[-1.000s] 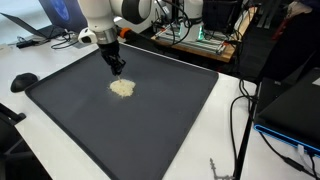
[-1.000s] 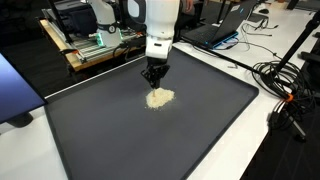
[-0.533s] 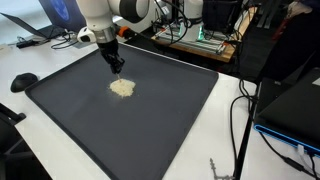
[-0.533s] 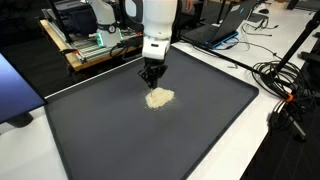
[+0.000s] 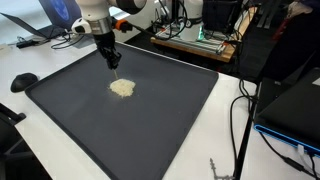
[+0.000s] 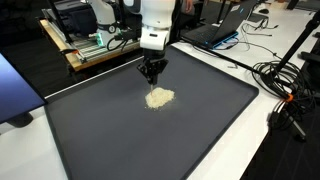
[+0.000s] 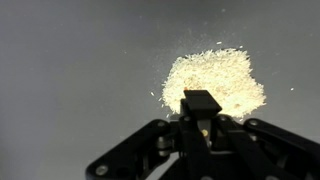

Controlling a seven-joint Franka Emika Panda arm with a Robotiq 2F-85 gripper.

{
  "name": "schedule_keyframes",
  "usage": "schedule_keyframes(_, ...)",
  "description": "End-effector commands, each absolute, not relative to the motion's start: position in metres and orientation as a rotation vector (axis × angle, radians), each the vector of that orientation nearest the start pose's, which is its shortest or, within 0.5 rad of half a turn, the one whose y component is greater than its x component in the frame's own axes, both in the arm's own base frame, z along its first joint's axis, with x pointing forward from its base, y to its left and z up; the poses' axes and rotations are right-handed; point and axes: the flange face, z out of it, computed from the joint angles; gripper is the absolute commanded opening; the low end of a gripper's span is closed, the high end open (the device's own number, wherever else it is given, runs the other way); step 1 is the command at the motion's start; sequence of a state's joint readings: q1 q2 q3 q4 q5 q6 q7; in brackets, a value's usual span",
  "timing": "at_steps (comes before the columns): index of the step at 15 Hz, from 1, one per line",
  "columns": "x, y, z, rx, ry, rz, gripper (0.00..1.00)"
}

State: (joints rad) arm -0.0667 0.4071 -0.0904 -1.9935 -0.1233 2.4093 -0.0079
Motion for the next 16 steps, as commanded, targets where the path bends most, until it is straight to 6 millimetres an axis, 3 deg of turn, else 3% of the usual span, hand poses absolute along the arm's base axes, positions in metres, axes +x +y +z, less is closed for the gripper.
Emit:
schedule_keyframes(1,0.595,-0.094,0.28,-3.246,0.096,0.039,0.03)
schedule_keyframes(4,0.598,-0.088,0.293,-3.266,0.104,0.041,0.03)
schedule_keyframes(8,0.603,-0.058,0.3,-3.336,0.076,0.013,0.03)
schedule_keyframes(16,0.605,0.038,0.296,-3.618,-0.02,-0.045,0.03)
